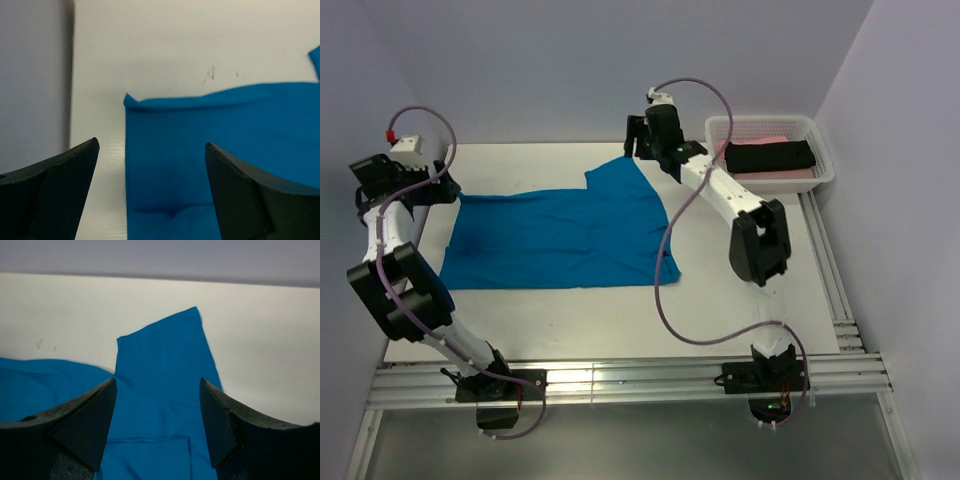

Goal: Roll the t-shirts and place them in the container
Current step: Fold the tshirt

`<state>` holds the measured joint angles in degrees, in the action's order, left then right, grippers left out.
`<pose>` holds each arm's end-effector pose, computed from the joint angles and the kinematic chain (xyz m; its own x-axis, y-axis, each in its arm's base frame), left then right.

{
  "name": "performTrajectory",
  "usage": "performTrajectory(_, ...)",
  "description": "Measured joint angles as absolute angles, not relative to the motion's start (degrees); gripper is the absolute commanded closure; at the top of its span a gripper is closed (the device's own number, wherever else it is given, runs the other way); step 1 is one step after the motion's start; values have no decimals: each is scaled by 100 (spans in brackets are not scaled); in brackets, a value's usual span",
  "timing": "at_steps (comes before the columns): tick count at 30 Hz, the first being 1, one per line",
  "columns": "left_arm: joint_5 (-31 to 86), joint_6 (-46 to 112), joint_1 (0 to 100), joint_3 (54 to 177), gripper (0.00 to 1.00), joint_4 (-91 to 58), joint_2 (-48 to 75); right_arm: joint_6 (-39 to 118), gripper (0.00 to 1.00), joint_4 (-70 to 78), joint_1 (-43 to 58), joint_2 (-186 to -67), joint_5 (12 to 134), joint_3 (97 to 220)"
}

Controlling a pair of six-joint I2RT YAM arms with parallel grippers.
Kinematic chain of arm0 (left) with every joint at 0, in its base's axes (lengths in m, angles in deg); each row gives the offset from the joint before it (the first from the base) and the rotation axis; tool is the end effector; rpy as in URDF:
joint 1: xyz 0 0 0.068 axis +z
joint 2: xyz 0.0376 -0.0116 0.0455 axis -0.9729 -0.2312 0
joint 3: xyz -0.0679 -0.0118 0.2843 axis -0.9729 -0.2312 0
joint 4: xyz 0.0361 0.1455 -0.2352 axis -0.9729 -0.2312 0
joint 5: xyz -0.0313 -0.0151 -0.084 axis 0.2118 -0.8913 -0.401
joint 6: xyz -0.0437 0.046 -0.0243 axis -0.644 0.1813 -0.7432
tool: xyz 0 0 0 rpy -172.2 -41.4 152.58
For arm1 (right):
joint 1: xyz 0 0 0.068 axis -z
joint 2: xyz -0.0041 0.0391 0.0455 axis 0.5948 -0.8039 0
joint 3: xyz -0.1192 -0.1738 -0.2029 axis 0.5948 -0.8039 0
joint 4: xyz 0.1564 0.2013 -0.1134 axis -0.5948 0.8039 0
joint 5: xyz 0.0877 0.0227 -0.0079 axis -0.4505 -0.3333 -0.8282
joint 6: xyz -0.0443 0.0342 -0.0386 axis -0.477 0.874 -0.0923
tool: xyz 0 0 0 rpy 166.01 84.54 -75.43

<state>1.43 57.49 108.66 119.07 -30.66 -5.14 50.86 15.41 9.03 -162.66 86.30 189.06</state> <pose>0.3664 0.1928 0.3105 -0.4233 -0.0447 -0.9049 0.0724 0.9939 -0.0830 0.4799 0.2432 0.3238 -0.4495 0.1215 -0.8850 -0.2470 0.9352 0.2539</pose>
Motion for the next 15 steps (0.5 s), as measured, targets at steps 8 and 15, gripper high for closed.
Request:
performTrajectory(8,586,5705,10551,12737,10,-3448,-1688,5156,28,2382,1129,-18205,7937,20652)
performTrajectory(15,704,5465,10580,13388,11,-3452,-2507,5669,31,2518,1389,-18817,7544,20860)
